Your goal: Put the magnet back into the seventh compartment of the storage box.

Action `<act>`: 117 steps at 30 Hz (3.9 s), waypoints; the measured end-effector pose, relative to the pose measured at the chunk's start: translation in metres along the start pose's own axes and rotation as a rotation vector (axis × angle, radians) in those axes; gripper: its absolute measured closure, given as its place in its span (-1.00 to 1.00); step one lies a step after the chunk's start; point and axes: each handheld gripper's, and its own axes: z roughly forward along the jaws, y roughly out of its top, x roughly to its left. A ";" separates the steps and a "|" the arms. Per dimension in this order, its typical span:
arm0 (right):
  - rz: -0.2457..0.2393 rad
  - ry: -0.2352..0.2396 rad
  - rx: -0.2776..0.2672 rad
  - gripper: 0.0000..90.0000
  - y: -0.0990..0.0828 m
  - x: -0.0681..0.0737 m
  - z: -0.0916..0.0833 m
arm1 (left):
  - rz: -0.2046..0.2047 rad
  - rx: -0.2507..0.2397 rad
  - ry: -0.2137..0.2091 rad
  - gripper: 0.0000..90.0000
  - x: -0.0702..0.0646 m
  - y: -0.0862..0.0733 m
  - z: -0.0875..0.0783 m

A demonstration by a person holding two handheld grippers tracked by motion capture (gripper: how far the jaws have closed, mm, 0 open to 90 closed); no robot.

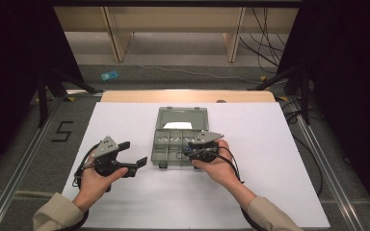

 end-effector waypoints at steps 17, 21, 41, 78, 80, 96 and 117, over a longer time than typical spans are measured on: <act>0.008 0.005 0.014 0.40 -0.002 0.000 0.004 | 0.000 0.000 0.000 -0.81 0.000 0.000 0.000; 0.010 0.008 0.022 0.39 -0.002 0.000 0.004 | 0.000 0.003 0.001 -0.81 0.000 0.000 0.000; 0.029 0.015 0.032 0.38 -0.005 -0.001 0.007 | -0.004 0.004 -0.002 -0.81 0.000 0.000 0.000; 0.136 0.038 -0.118 -0.53 -0.007 -0.012 -0.024 | 0.002 0.000 0.000 -0.81 0.000 0.000 -0.001; 0.143 0.027 -0.129 -0.56 -0.009 -0.015 -0.028 | 0.008 0.002 0.000 -0.81 0.000 0.000 -0.001; 0.194 -0.043 -0.170 -0.61 -0.023 -0.032 -0.056 | -0.012 -0.003 -0.001 -0.81 -0.001 -0.001 0.000; 0.232 -0.091 -0.188 -0.60 -0.046 -0.041 -0.084 | -0.013 0.012 -0.007 -0.81 0.002 -0.002 0.001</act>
